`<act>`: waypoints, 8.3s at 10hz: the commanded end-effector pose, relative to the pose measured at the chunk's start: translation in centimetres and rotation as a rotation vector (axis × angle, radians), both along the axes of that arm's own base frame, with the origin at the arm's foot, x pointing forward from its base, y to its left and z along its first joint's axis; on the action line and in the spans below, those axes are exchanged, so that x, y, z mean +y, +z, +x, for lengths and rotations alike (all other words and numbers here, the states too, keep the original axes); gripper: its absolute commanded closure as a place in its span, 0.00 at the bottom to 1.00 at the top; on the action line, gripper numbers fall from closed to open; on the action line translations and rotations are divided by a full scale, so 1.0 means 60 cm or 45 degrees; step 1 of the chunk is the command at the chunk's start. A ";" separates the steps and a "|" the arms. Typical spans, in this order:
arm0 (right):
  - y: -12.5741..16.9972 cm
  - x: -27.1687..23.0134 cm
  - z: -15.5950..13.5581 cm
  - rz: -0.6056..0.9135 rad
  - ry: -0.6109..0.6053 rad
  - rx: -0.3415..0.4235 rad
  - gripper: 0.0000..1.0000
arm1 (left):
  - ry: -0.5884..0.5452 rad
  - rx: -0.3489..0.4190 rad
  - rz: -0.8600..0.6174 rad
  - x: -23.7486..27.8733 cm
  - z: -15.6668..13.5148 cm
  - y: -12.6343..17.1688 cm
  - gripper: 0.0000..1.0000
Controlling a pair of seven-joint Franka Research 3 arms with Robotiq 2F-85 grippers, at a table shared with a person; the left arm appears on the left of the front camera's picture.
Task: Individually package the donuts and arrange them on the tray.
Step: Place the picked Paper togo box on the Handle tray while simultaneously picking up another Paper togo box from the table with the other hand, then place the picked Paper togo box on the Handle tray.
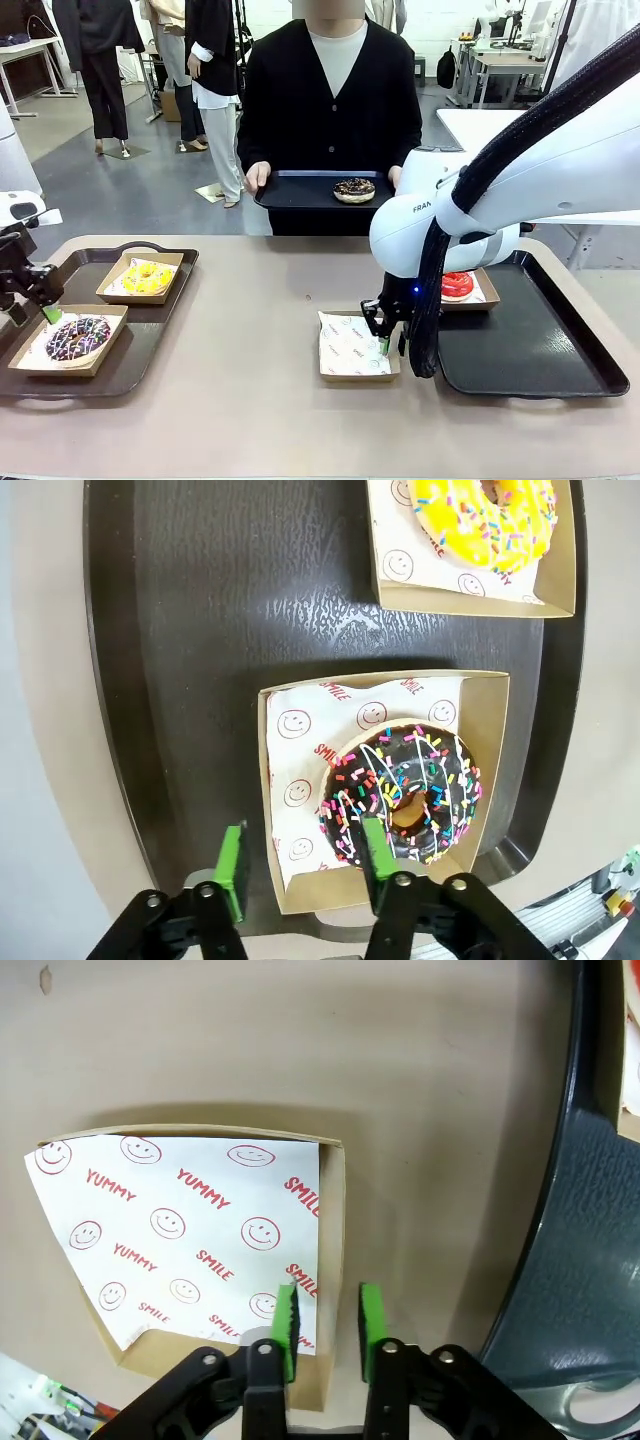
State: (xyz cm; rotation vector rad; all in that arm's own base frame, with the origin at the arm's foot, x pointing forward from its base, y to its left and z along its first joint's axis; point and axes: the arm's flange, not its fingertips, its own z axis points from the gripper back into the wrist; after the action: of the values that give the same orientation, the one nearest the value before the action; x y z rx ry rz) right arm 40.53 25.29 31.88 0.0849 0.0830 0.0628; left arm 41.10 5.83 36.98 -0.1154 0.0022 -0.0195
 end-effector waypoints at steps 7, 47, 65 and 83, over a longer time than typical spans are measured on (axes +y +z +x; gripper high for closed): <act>0.017 0.004 0.006 0.013 -0.030 -0.036 1.00 | -0.026 -0.032 -0.206 0.004 -0.005 0.037 0.00; 0.253 -0.001 0.299 0.065 -0.065 0.032 1.00 | 0.285 0.006 -1.353 0.289 -0.063 0.095 0.00; 0.310 -0.247 0.076 -0.005 -0.148 -0.019 0.99 | 0.285 0.006 -1.353 0.289 -0.063 0.095 0.00; 0.128 -0.415 0.066 -0.041 -0.140 0.074 0.99 | 0.285 0.006 -1.353 0.289 -0.063 0.095 0.00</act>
State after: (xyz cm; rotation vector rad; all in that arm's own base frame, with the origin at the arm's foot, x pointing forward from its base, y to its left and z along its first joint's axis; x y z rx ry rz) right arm 44.66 0.40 39.36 0.0511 0.1419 -0.0457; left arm 37.55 23.10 42.51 -1.1862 -0.0160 0.1975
